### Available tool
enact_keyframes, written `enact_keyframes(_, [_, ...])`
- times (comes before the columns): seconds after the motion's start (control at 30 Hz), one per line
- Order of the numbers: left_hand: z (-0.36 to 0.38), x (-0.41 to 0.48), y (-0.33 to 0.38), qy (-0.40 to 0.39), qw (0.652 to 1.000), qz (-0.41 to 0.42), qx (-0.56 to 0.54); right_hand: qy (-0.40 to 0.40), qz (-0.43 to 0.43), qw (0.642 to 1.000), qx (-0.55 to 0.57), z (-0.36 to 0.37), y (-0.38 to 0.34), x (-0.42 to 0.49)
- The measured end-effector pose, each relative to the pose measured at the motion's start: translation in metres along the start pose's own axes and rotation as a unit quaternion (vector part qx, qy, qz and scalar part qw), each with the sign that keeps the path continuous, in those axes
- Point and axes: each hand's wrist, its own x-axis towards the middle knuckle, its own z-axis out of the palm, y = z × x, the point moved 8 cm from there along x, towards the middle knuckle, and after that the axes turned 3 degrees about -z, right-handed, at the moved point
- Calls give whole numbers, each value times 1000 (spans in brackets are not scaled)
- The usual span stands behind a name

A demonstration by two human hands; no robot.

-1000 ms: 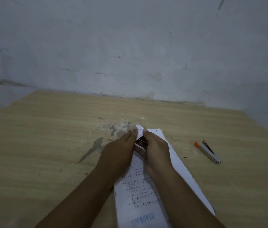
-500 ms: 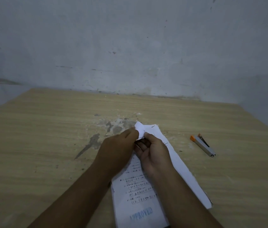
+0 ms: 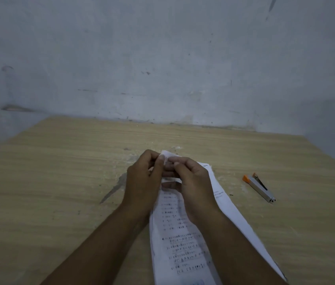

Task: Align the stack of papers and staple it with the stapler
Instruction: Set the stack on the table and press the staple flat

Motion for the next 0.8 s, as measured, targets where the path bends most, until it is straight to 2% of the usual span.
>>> enact_keyframes(0.1, [-1, 2, -14, 7, 992, -107, -72, -4, -27, 997, -65, 2, -3, 3])
enact_keyframes(0.33, [4, -1, -39, -17, 945, -266, -190, -16, -72, 981, -181, 5, -7, 7])
enact_keyframes(0.57, [7, -4, -51, -32, 934, -299, -193, -28, -45, 976, -213, 0, 3, 13])
enact_keyframes(0.7, [7, -4, -63, -14, 933, -313, -177, -16, -10, 965, -260, -25, 7, 23])
enact_keyframes(0.8, [5, -6, -72, 8, 940, -319, -122, 15, -29, 926, -375, -59, -6, 32])
